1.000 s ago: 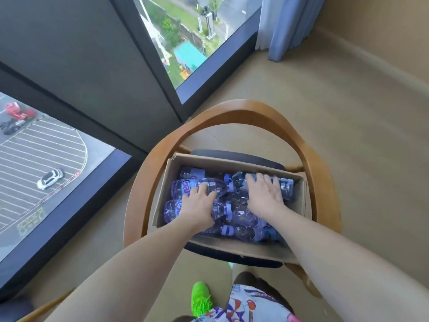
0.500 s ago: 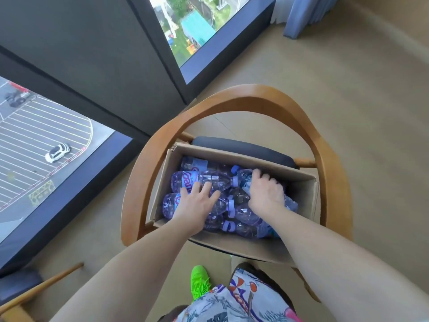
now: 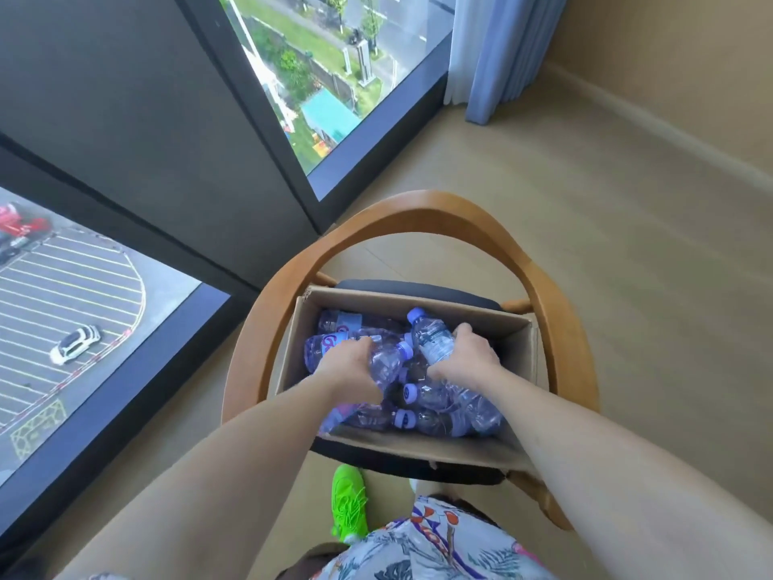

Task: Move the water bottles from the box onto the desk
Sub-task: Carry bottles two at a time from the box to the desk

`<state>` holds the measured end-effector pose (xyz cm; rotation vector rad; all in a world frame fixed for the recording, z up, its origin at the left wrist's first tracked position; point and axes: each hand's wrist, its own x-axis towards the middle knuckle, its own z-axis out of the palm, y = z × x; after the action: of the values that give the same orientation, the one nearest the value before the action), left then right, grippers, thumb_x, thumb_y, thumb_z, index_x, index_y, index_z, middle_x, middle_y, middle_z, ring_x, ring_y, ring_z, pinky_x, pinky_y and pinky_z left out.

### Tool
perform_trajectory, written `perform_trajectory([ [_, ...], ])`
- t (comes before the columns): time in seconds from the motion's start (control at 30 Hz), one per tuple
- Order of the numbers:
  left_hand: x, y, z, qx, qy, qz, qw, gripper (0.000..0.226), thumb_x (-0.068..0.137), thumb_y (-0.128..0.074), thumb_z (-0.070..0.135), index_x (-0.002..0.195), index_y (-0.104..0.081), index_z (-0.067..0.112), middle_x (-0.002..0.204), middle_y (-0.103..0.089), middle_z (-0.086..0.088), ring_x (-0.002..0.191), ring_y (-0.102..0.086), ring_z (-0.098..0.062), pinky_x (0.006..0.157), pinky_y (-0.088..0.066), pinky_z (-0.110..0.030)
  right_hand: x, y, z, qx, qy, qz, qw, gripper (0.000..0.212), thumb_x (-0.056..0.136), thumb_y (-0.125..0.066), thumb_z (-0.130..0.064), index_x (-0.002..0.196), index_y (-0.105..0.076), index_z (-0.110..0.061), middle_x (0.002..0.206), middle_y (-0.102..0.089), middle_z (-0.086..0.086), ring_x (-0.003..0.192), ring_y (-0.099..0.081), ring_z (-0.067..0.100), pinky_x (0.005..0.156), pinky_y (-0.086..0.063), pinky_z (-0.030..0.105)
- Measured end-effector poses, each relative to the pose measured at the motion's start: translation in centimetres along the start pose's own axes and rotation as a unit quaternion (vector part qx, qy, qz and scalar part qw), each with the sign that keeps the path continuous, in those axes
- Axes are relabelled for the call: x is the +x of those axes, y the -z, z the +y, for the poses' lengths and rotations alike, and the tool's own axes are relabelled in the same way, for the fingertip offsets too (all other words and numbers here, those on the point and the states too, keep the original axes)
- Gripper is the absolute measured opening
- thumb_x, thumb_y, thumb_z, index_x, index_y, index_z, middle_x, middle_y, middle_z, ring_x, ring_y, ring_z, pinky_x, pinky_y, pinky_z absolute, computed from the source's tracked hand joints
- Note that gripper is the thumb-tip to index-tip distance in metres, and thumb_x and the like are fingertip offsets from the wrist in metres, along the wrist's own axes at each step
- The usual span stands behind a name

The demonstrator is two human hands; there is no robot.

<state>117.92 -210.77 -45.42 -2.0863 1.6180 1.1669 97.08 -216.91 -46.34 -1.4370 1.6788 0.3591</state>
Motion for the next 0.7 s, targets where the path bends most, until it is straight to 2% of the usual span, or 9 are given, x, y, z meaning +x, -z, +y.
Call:
perform_trajectory([
  [0.07,-0.4,1.6,0.5,-0.084,0.033,0.0,0.996,0.073,0.056,-0.083,0.037,0.122,-0.057,0.02,0.1,-0.058,0.007,0.093,-0.058,-0.016,0.066,-0.05,-0.029,-1.6,0.9,-0.4,0.093,-0.015,-0.012,0.996,0.072,0.05,-0.084,-0.035,0.11,-0.048,-0.018,0.105,-0.06,0.002,0.095,-0.061,0.023,0.077,-0.054,0.038],
  [0.13,-0.9,3.2,1.1,-0.163,0.048,0.007,0.985,0.071,0.053,-0.084,0.04,0.118,-0.059,0.026,0.104,-0.06,0.007,0.089,-0.059,-0.012,0.064,-0.053,-0.026,-3.4,1.6,-0.8,0.196,-0.016,-0.017,0.98,0.063,0.053,-0.085,-0.03,0.106,-0.055,-0.016,0.102,-0.065,0.005,0.091,-0.065,0.023,0.075,-0.056,0.037],
  [0.2,-1.3,4.9,1.6,-0.237,0.044,0.013,0.97,0.065,0.056,-0.089,0.035,0.114,-0.061,0.029,0.102,-0.062,0.006,0.083,-0.061,-0.007,0.058,-0.051,-0.023,-5.4,2.2,-1.4,0.313,-0.004,-0.019,0.95,0.05,0.061,-0.086,-0.02,0.104,-0.063,-0.009,0.096,-0.07,0.008,0.087,-0.068,0.025,0.077,-0.055,0.04],
  [0.27,-2.2,6.7,2.1,-0.294,0.031,0.013,0.955,0.04,0.058,-0.09,0.032,0.09,-0.067,0.025,0.092,-0.064,0.002,0.076,-0.06,-0.008,0.058,-0.054,-0.025,-7.6,2.8,-2.0,0.429,0.004,-0.028,0.903,0.043,0.066,-0.081,-0.015,0.105,-0.07,0.0,0.093,-0.071,0.011,0.085,-0.067,0.026,0.078,-0.055,0.039],
  [0.4,-5.8,9.8,4.0,-0.381,0.003,-0.03,0.924,0.034,0.064,-0.083,0.027,0.092,-0.075,0.01,0.104,-0.071,-0.018,0.083,-0.066,-0.027,0.078,-0.055,-0.034,-12.5,3.9,-3.2,0.585,0.034,-0.065,0.808,0.051,0.059,-0.074,-0.023,0.105,-0.065,-0.003,0.09,-0.064,0.013,0.081,-0.061,0.031,0.08,-0.05,0.045],
  [0.5,-9.3,11.6,5.6,-0.43,-0.033,-0.076,0.899,0.045,0.069,-0.077,0.024,0.11,-0.071,0.006,0.11,-0.074,-0.024,0.098,-0.073,-0.037,0.099,-0.056,-0.044,-16.0,4.3,-3.7,0.634,0.068,-0.034,0.769,0.044,0.079,-0.08,-0.039,0.107,-0.067,-0.008,0.096,-0.071,0.016,0.084,-0.069,0.033,0.083,-0.054,0.044],
  [0.57,-11.5,12.4,6.7,-0.468,-0.084,-0.108,0.873,0.042,0.074,-0.076,0.021,0.112,-0.069,0.002,0.1,-0.076,-0.021,0.089,-0.074,-0.037,0.086,-0.06,-0.04,-18.2,4.5,-3.9,0.647,0.071,0.03,0.759,0.051,0.076,-0.083,-0.047,0.109,-0.067,-0.011,0.093,-0.071,0.014,0.079,-0.069,0.031,0.08,-0.056,0.043],
  [0.63,-13.7,12.8,7.6,-0.481,-0.15,-0.142,0.852,0.037,0.08,-0.083,0.026,0.106,-0.07,0.003,0.089,-0.075,-0.018,0.077,-0.073,-0.032,0.069,-0.061,-0.035,-20.6,4.5,-3.8,0.662,0.08,0.07,0.742,0.049,0.077,-0.084,-0.042,0.108,-0.064,-0.01,0.088,-0.066,0.016,0.073,-0.065,0.031,0.075,-0.056,0.043],
  [0.7,-15.9,12.9,8.7,-0.458,-0.207,-0.137,0.854,0.043,0.074,-0.092,0.032,0.1,-0.071,0.004,0.08,-0.076,-0.013,0.07,-0.075,-0.028,0.06,-0.058,-0.032,-23.2,4.5,-3.1,0.681,0.074,0.12,0.719,0.042,0.077,-0.084,-0.032,0.106,-0.065,-0.007,0.08,-0.066,0.016,0.065,-0.065,0.031,0.065,-0.056,0.039],
])
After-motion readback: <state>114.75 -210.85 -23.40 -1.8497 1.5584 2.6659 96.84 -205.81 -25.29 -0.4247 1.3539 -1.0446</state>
